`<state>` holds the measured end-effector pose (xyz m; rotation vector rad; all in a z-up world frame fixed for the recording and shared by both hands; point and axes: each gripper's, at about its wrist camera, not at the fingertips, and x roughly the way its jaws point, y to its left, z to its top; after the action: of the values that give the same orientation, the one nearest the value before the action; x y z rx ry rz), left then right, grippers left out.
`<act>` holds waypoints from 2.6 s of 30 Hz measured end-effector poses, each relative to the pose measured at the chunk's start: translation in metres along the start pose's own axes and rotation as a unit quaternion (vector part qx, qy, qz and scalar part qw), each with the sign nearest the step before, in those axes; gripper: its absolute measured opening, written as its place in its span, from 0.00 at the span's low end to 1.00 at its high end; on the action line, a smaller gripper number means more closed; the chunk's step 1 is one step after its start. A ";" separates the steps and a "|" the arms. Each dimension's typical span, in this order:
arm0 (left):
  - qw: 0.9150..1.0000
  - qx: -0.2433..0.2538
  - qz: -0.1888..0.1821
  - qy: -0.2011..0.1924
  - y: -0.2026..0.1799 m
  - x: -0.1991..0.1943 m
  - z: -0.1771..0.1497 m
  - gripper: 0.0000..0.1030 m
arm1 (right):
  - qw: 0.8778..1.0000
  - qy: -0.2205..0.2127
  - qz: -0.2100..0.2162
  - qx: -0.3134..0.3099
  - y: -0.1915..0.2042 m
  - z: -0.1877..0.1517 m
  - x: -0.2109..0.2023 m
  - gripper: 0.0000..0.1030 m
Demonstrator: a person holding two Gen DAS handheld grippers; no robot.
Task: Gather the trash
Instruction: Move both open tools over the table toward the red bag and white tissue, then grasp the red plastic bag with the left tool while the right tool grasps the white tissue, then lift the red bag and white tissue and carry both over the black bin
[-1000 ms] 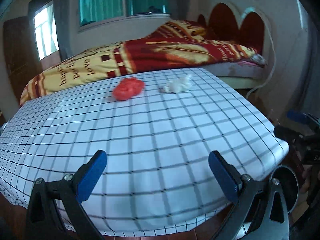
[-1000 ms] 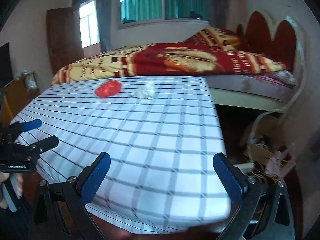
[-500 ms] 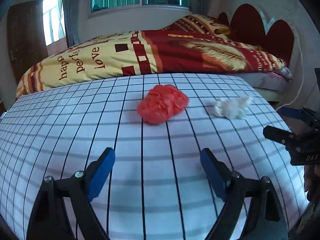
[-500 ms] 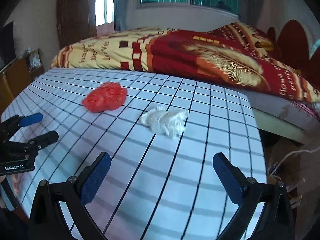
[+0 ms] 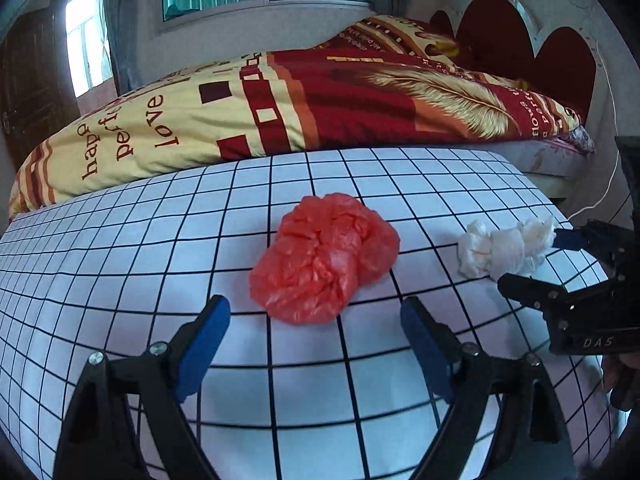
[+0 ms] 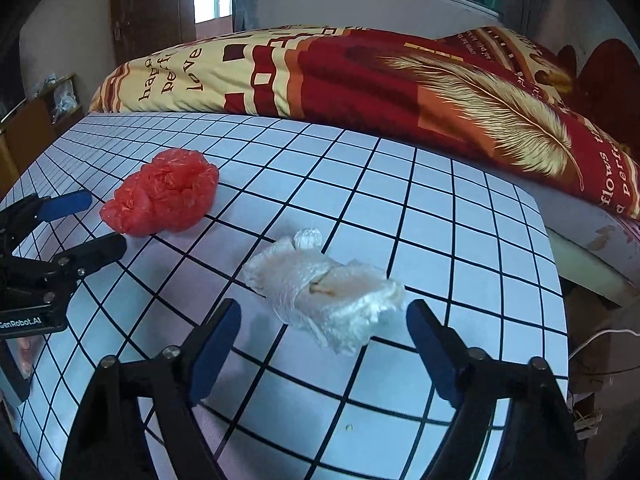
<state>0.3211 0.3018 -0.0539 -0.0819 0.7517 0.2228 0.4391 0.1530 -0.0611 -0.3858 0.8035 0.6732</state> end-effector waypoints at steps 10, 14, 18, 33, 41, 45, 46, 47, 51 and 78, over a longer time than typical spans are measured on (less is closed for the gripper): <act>1.000 0.001 -0.010 0.010 -0.002 0.019 0.015 0.85 | 1.000 0.020 0.012 0.012 -0.006 0.017 0.020 0.53; 1.000 -0.004 -0.022 0.018 -0.003 0.028 0.019 0.82 | 0.999 0.028 0.014 0.020 -0.010 0.022 0.028 0.52; 0.999 -0.011 -0.032 0.030 -0.004 0.037 0.021 0.82 | 0.999 0.027 0.014 0.029 -0.014 0.021 0.023 0.56; 0.998 -0.008 -0.035 0.042 -0.006 0.053 0.029 0.72 | 0.999 0.034 0.031 0.012 -0.010 0.011 0.019 0.40; 0.996 -0.030 -0.070 0.051 0.000 0.048 0.025 0.35 | 0.999 0.030 0.018 0.014 -0.003 0.019 0.026 0.39; 0.997 -0.023 -0.066 0.044 0.000 0.036 0.016 0.34 | 1.000 0.024 0.016 0.013 -0.001 0.015 0.020 0.38; 0.997 -0.023 -0.065 0.044 0.000 0.033 0.014 0.34 | 1.000 0.024 0.016 0.013 0.000 0.014 0.020 0.38; 0.997 -0.022 -0.064 0.045 0.000 0.031 0.012 0.34 | 0.999 0.025 0.017 0.015 0.001 0.012 0.019 0.38; 0.997 -0.013 -0.056 0.048 -0.002 0.023 0.003 0.34 | 0.999 0.033 0.019 0.017 0.006 0.009 0.016 0.38; 0.998 -0.020 -0.048 0.019 0.001 -0.075 -0.040 0.34 | 0.999 -0.025 0.033 -0.001 0.059 -0.021 -0.086 0.38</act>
<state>0.2416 0.2835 -0.0315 -0.1606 0.7782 0.1447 0.3446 0.1495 -0.0133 -0.3433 0.7701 0.7421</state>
